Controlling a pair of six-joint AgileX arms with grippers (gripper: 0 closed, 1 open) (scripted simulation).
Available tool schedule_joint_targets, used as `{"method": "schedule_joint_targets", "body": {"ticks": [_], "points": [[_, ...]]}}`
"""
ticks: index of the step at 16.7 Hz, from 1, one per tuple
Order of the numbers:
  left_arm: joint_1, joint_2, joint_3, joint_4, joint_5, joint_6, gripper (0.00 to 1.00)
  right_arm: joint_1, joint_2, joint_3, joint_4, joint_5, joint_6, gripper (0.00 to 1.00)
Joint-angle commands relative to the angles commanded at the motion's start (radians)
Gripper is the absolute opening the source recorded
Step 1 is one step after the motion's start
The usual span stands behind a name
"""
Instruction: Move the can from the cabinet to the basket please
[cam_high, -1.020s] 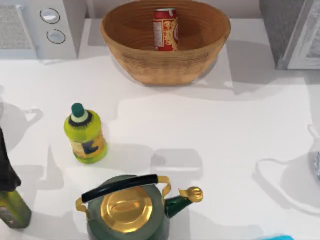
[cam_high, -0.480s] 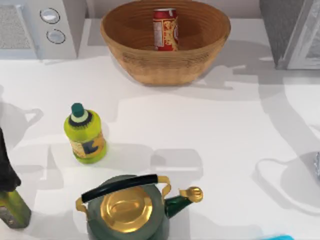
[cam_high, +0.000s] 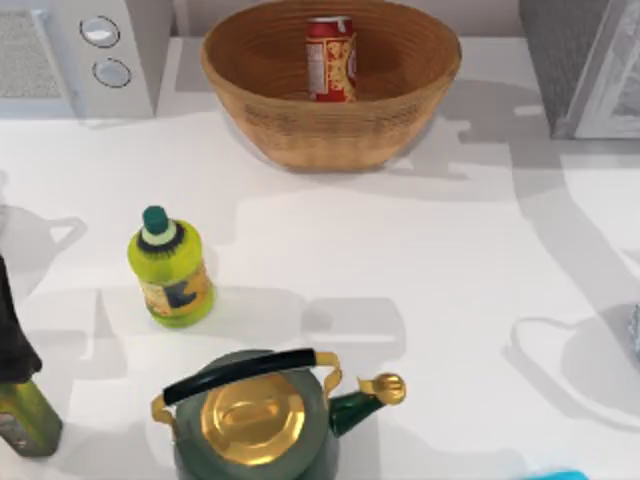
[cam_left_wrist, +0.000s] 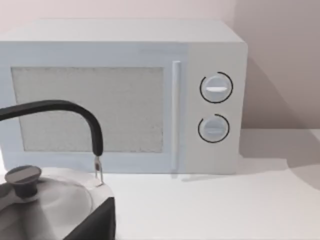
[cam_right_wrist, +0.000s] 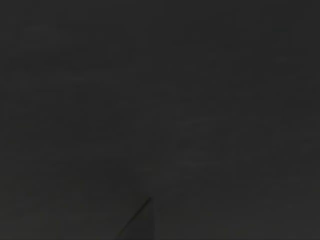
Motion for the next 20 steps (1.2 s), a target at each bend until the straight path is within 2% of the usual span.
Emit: {"method": "schedule_joint_targets", "body": {"ticks": [6,12,16,20], "points": [[0.000,0.000,0.000,0.000,0.000,0.000,1.00,-0.061,0.111,0.074,0.033,-0.057,0.002,1.00],[0.000,0.000,0.000,0.000,0.000,0.000,1.00,-0.046,0.062,0.041,0.053,-0.064,0.002,1.00],[0.000,0.000,0.000,0.000,0.000,0.000,1.00,-0.031,-0.086,-0.121,0.159,-0.121,0.010,1.00],[0.000,0.000,0.000,0.000,0.000,0.000,1.00,-0.038,-0.332,-0.441,0.294,-0.202,0.020,1.00]]}}
